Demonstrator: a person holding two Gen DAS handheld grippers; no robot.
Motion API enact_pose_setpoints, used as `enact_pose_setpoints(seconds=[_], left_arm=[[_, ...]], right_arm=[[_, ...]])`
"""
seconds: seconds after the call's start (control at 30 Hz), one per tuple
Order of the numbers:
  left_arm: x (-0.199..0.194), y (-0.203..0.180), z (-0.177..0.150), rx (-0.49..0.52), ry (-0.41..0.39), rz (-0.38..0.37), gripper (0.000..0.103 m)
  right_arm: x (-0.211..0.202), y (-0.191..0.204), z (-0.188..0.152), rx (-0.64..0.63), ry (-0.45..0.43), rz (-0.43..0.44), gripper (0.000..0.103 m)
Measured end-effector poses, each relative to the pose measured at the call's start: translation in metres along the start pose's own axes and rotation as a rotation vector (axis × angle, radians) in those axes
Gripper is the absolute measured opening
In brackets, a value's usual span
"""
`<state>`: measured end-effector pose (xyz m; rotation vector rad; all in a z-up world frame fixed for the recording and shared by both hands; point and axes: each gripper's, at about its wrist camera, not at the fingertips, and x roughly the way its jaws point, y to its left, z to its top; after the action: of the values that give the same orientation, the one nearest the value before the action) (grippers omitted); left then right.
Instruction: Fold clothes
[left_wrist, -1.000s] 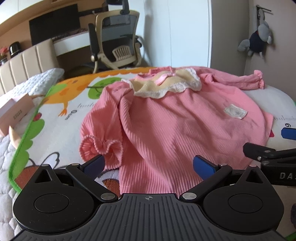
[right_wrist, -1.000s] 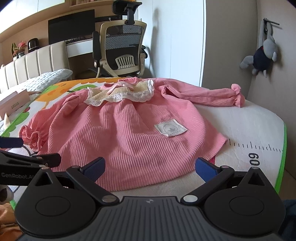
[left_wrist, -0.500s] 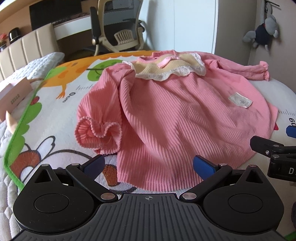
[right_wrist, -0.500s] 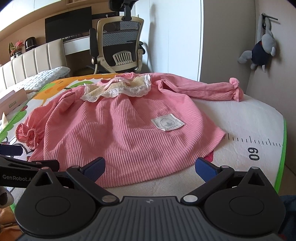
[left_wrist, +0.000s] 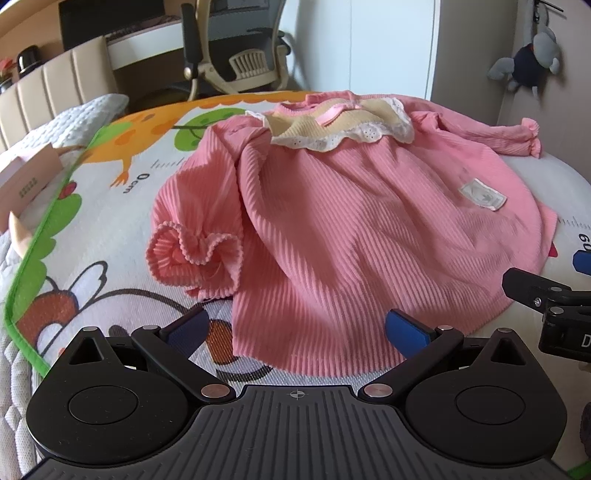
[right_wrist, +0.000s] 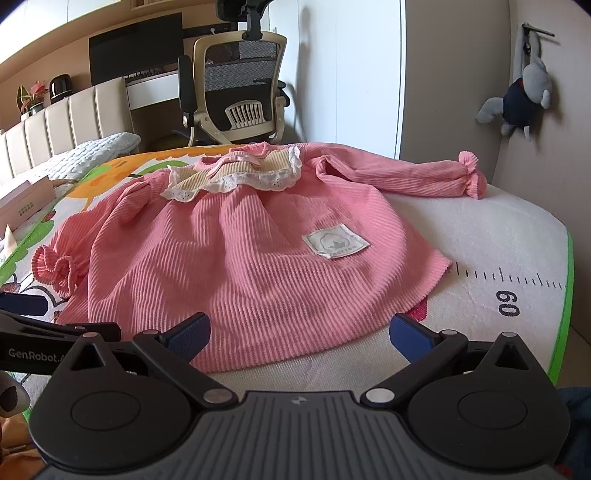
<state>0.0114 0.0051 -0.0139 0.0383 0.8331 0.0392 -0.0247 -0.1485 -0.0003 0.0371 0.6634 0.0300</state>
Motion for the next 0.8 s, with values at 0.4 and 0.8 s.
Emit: enact_pose_setpoints(seconds=[0.4, 0.8], left_arm=[[0.0009, -0.0003, -0.0018, -0.006, 0.013, -0.001, 0.103], [0.0028, 0.0008, -0.0027, -0.013, 0.024, -0.003, 0.103]], right_arm=[[0.0008, -0.0018, -0.0014, 0.006, 0.004, 0.002, 0.103], [0.0019, -0.0037, -0.0020, 0.012, 0.008, 0.005, 0.103]])
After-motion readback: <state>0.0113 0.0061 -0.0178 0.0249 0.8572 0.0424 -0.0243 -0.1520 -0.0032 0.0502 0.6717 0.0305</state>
